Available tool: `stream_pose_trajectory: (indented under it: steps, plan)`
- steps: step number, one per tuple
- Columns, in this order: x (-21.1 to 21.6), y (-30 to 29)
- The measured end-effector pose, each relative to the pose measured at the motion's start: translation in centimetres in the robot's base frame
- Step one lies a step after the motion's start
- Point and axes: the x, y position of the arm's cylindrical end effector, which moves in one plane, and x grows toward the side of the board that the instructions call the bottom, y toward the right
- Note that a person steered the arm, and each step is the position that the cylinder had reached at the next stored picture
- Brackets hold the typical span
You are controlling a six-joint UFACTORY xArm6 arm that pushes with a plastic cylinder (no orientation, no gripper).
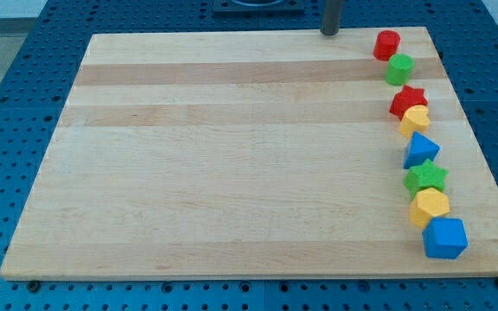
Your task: Move your arm to the green circle
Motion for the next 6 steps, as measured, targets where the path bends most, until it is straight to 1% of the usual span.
stream_pose_trajectory:
  steps: [1,2,3,4,5,6]
  plan:
    - [0.0,0.9]
    - [0.0,6.0]
    - [0.0,9.3]
    - [0.0,10.1]
    - [1.4,13.9]
    - [3.4,13.9]
